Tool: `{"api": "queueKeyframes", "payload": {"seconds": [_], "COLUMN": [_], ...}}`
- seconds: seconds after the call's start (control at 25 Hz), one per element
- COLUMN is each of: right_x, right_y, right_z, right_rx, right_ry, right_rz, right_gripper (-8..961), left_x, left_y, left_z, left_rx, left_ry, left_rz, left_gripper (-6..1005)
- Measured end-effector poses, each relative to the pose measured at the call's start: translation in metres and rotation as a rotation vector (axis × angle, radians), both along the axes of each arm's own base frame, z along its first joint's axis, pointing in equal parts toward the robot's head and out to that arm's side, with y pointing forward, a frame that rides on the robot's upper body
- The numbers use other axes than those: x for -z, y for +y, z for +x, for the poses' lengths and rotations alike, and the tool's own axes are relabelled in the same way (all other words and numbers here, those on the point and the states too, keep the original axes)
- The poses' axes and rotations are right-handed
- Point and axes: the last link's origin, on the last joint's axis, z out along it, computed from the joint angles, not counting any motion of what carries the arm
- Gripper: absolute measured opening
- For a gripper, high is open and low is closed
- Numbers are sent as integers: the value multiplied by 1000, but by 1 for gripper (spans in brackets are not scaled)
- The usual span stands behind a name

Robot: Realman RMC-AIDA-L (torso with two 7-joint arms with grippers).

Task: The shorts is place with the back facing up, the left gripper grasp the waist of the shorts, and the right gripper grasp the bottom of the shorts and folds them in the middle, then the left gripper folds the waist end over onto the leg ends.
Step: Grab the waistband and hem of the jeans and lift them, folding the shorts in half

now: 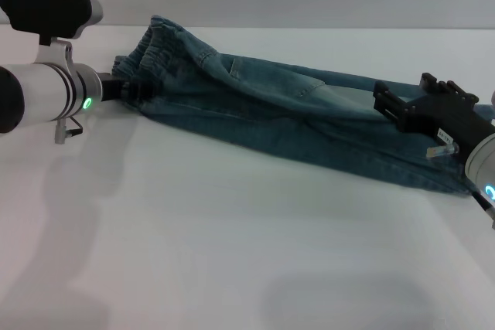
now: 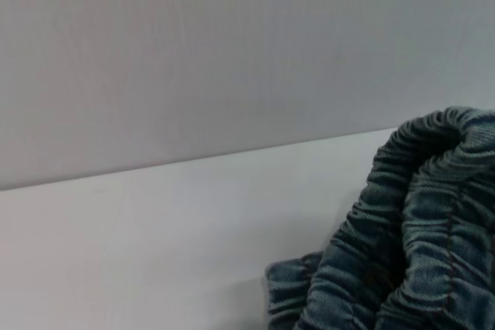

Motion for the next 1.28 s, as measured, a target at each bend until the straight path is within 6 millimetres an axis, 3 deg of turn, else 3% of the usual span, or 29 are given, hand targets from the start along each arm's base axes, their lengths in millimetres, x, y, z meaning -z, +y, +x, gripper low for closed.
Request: {"api": "queueKeyframes", "payload": {"seconds": [1.28], "right_x": [3], "right_y": [2], "right_z": [-8], "right_rx": [-19], "right_ry": [-3], "right_rz": [-15], "right_gripper": [735], "left_x": [-5], "left_y": [6], "left_z": [1], "left_rx": [7], "left_ry": [20], "left_rz": [6], "left_gripper": [732]}}
